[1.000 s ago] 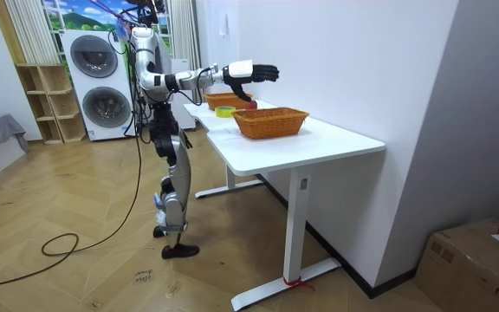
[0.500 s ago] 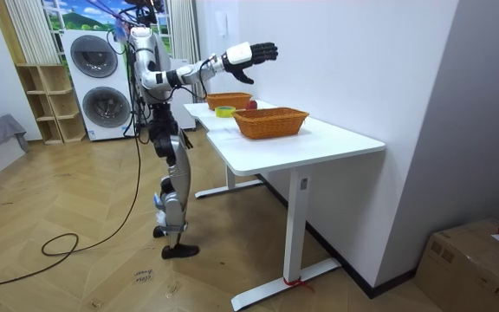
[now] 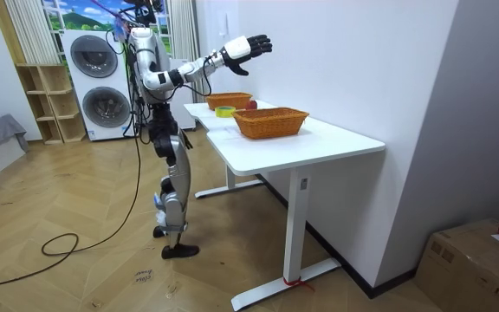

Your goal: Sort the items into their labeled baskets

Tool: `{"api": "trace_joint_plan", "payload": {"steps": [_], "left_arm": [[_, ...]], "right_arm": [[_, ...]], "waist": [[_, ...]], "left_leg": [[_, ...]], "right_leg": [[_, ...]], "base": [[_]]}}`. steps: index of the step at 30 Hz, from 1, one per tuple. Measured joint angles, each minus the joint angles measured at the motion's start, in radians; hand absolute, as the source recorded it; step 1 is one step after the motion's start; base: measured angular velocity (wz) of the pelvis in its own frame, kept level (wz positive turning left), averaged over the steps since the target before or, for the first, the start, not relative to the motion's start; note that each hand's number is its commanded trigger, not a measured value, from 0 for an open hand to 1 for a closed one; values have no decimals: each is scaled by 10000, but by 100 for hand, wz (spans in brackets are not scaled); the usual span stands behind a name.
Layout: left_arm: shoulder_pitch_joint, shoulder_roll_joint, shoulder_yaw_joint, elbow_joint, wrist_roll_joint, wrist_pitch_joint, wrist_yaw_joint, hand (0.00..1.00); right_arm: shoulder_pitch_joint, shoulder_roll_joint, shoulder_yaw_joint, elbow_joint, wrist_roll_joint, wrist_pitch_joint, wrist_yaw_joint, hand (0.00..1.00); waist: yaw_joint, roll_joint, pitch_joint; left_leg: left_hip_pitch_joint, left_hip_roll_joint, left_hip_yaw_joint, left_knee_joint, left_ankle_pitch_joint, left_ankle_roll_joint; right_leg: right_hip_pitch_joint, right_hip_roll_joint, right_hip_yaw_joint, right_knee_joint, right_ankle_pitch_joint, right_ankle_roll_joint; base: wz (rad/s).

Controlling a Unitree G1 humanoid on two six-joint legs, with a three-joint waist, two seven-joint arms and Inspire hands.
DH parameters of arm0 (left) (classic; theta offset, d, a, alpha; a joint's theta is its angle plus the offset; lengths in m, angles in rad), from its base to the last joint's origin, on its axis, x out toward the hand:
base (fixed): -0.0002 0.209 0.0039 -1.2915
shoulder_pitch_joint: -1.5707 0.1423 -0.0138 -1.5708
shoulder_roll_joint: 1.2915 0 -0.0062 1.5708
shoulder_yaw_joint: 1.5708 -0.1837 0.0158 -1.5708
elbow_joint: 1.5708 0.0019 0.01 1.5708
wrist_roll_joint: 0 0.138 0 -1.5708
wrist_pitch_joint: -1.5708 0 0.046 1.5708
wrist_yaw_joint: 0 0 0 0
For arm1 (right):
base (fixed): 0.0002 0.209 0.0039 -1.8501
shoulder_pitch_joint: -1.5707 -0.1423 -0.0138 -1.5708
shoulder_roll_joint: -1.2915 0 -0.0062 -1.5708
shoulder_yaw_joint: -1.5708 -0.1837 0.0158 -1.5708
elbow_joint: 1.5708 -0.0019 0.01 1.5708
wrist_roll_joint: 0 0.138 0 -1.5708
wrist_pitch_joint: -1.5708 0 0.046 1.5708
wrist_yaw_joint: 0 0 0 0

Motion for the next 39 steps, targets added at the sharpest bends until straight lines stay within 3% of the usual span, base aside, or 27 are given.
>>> {"api": "trace_joint_plan", "payload": {"steps": [2, 7, 10, 13, 17, 22, 27, 39], "left_arm": [[5, 18, -166, 16, 20, 10, 0, 0], [31, -2, -401, 13, 2, 8, -2, 0], [-5, -2, -398, 21, -14, 5, -2, 0], [-142, -46, -400, 93, -11, -30, -1, 0], [-147, -195, -403, 95, -51, -28, -1, 0], [-165, -387, -594, 92, 24, -29, -2, 0], [-310, -386, -710, 55, -14, -29, -1, 0], [-339, -307, -786, -8, -15, -34, -41, 0]], "right_arm": [[-15, 23, 366, -19, -61, 0, 204, 0], [-47, 279, 1048, -63, 70, -6, 412, 0], [-58, 373, 1357, -63, 237, -102, 572, 0], [-61, 452, 1400, -61, 233, -171, 714, 0], [-56, 737, 1865, -30, 207, -168, 985, 0], [-56, 1155, 2432, 109, 148, -160, 1210, 0], [-62, 1164, 2850, 273, 160, -160, 1300, 0], [-61, 1166, 3000, 681, -586, 55, 1499, 0]], "waist": [[185, -62, -66], [426, -67, -55], [520, -64, -14], [701, 2, 91], [798, 114, 147], [895, 201, 62], [952, 142, -13], [983, 58, -1]], "left_leg": [[5, 2, -72, 1, 0, 0], [5, 0, -286, 7, 0, 0], [-60, -4, -401, -66, -2, 0], [-130, -8, -469, -64, -2, -1], [-309, -4, -548, -4, 0, -3], [-454, -12, -553, -13, 3, -1], [-444, 2, -554, -36, 6, -6], [-366, -8, -563, -13, 29, -11]], "right_leg": [[47, -2, -54, -21, 2, -3], [129, -31, -297, -44, 8, -8], [174, -30, -407, -184, 11, -12], [143, -25, -475, -209, 11, -13], [-19, -27, -559, -217, 13, -15], [-146, -31, -571, -270, 13, -15], [-114, -20, -555, -371, 15, -15], [6, -33, -606, -349, 26, -26]], "base": [[6], [10], [14], [7], [3], [0], [0], [0]]}}
